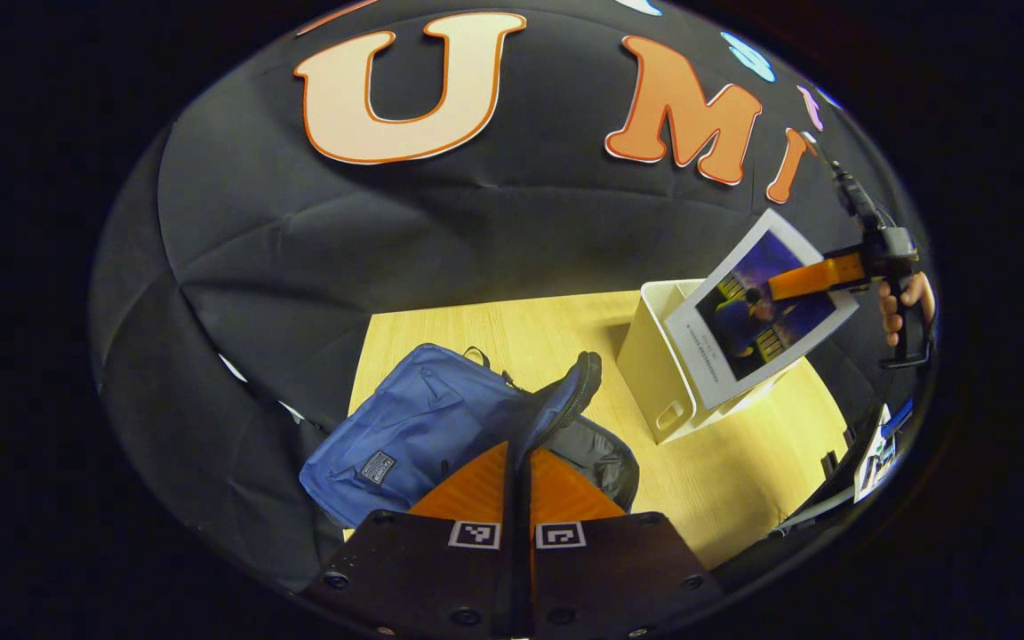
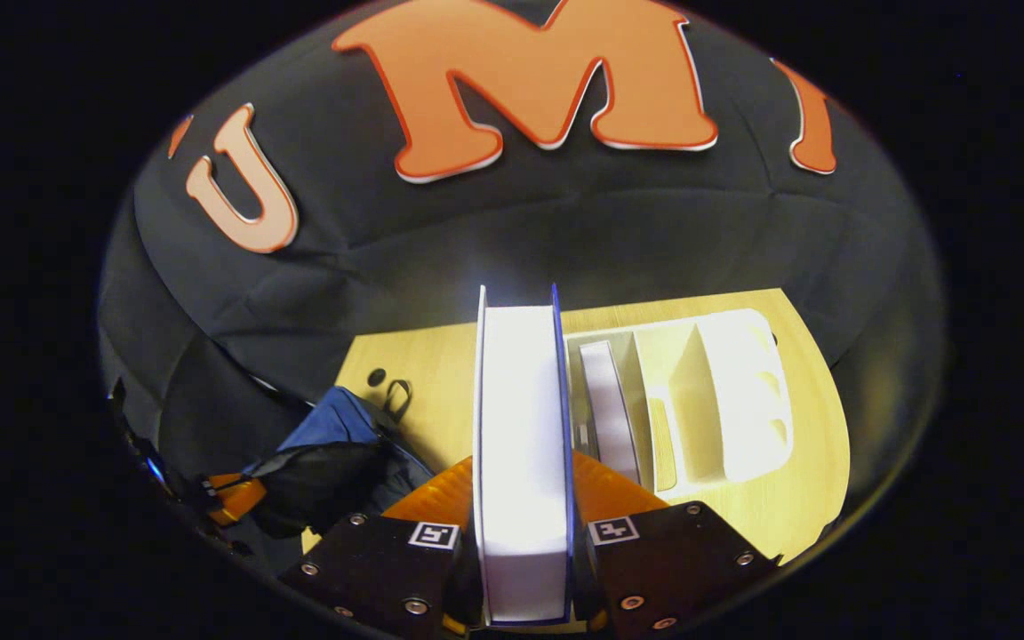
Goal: Open the schoolbag, grab two books from the bookshelf and put them into the schoolbag.
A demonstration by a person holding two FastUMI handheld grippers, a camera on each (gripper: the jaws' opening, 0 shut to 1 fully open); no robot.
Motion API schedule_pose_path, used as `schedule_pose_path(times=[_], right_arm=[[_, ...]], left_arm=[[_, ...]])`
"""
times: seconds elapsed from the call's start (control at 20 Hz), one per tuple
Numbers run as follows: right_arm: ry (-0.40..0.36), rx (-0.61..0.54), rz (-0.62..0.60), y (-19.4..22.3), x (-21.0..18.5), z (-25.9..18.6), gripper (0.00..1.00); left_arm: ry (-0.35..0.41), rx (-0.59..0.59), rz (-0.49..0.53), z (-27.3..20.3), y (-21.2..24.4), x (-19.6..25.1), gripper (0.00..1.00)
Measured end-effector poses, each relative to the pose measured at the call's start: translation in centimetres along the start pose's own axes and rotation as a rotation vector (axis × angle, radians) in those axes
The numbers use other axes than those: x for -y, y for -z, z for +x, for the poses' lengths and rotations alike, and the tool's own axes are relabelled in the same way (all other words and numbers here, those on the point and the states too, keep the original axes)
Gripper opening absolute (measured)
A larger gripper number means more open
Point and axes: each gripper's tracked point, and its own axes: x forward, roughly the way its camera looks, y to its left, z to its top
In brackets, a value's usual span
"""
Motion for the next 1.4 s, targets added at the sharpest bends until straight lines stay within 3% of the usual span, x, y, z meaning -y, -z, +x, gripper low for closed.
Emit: schedule_pose_path(times=[0.25, 0.6, 0.8, 1.2, 1.4], right_arm=[[-0.130, 0.070, 0.110, 1.4, -4.0, -3.8, 0.38], [-0.296, -0.055, 0.359, 10.3, -9.8, -1.4, 0.37], [-0.301, -0.109, 0.446, 15.4, -12.9, 2.4, 0.37], [-0.301, -0.134, 0.601, 20.9, -19.6, 8.5, 0.37], [-0.288, -0.125, 0.660, 22.4, -20.8, 11.6, 0.37]], left_arm=[[-0.007, 0.009, 0.002, -0.4, -0.3, -0.2, 0.00], [-0.026, 0.005, 0.003, -0.5, -1.0, -0.5, 0.00], [-0.043, 0.002, -0.013, 0.0, -1.2, -0.8, 0.00], [-0.054, -0.033, -0.027, 0.5, -1.3, -0.3, 0.00], [-0.045, -0.054, -0.024, 0.5, -1.2, 0.6, 0.00]])
